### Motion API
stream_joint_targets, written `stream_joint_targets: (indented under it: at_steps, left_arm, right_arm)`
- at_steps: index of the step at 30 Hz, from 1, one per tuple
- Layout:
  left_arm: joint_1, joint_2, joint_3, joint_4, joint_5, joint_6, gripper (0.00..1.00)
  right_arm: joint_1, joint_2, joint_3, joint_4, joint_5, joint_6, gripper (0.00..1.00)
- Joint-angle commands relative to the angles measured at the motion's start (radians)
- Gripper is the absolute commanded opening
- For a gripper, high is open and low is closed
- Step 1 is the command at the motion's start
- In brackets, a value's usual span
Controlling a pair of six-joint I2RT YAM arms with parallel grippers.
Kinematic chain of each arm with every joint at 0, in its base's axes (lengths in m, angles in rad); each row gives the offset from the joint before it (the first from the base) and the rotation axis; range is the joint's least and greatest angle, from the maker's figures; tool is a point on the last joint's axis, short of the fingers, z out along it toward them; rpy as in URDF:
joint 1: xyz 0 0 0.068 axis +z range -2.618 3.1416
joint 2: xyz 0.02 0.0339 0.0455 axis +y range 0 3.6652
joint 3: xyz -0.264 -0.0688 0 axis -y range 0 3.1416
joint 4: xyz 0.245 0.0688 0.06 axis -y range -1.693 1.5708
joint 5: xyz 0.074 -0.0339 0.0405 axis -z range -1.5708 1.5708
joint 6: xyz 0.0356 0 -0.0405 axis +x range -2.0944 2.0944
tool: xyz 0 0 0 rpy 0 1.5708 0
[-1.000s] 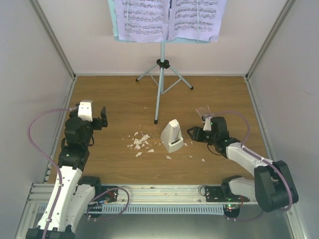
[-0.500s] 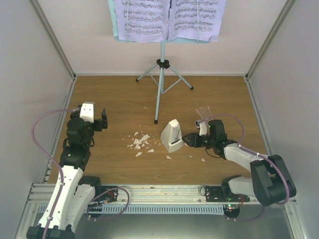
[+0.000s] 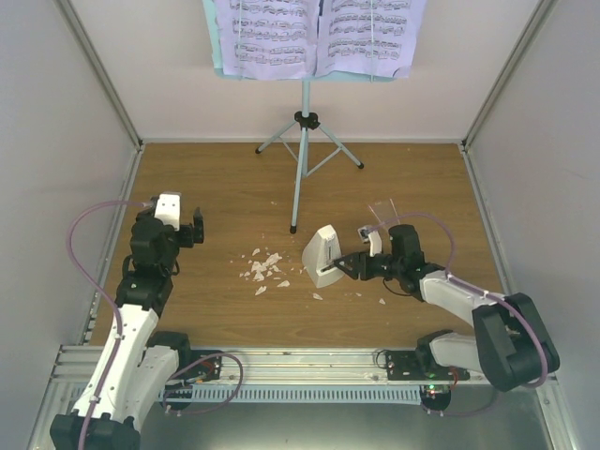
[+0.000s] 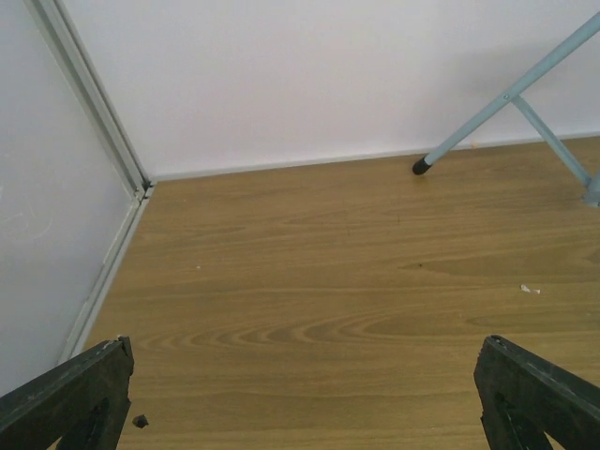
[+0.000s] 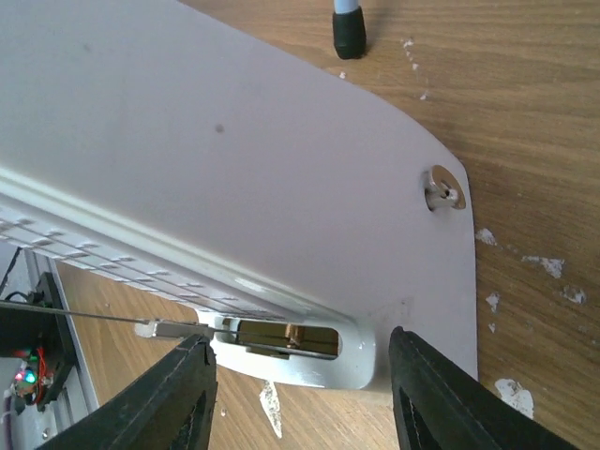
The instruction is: Pack up the instrument practice props
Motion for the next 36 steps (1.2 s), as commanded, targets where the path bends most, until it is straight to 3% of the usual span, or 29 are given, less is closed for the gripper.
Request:
stream_joint_targets:
  at_steps: [1,11,20,36]
  left_arm:
    - [-0.006,-0.012,0.006,0.052,0.015,0.000,0.99]
    - [-0.005,-0.034,0.035,0.019,0.006,-0.030,0.99]
    - [-0.006,-0.044,0.044,0.015,0.015,-0.042,0.99]
    - [-0.005,-0.060,0.055,-0.002,0.017,-0.053,0.99]
  right_arm:
    - [0.001,-0.033,0.030,-0.039,-0.006,-0.083,0.53]
    - [-0.025,-0.007,-0.010,0.079,-0.061,-0.044,0.54]
    - [-0.010,0.026,-0.041,0.120,-0.137,-0.051,0.43]
    - [0.252,-0.070,-0.105,0.248,-0.045,0.108,0.43]
